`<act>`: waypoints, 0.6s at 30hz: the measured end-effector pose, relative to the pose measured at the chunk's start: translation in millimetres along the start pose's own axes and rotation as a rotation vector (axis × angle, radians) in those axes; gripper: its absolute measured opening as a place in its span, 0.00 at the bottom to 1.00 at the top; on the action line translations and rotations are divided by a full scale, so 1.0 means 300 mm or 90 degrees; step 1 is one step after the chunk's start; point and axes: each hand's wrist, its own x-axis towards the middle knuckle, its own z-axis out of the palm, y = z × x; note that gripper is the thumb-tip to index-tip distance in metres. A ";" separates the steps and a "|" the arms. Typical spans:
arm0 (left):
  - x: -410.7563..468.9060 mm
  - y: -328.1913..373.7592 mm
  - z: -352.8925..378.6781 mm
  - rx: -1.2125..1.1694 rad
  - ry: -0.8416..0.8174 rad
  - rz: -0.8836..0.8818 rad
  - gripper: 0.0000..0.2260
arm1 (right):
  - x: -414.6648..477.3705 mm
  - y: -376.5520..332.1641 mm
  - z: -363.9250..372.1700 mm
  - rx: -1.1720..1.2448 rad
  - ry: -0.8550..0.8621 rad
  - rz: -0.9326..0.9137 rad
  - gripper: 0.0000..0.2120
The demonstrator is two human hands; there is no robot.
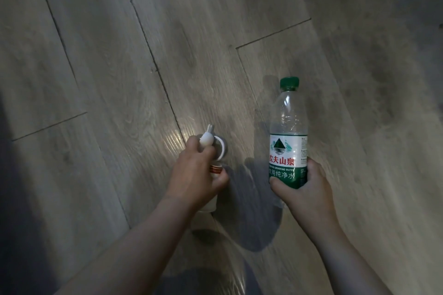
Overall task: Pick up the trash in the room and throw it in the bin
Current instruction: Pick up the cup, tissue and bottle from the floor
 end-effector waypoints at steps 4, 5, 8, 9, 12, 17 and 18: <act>0.004 -0.006 -0.003 -0.008 0.003 0.027 0.14 | -0.007 -0.015 -0.001 -0.004 0.001 -0.001 0.22; 0.004 -0.012 -0.003 -0.021 0.002 0.030 0.13 | -0.013 -0.018 -0.004 -0.006 0.002 -0.002 0.22; -0.006 -0.022 -0.030 -0.103 -0.005 0.002 0.14 | -0.043 -0.039 -0.023 -0.009 0.009 -0.001 0.22; -0.017 -0.016 -0.053 -0.130 0.001 -0.018 0.16 | -0.059 -0.048 -0.033 -0.009 0.010 0.003 0.22; -0.095 0.040 -0.180 -0.169 0.052 -0.047 0.19 | -0.148 -0.106 -0.089 -0.012 0.007 0.016 0.22; -0.307 0.199 -0.519 -0.239 0.134 -0.023 0.14 | -0.386 -0.316 -0.258 -0.016 0.010 0.030 0.21; -0.352 0.239 -0.597 -0.256 0.146 -0.016 0.13 | -0.438 -0.370 -0.299 -0.015 0.012 0.029 0.21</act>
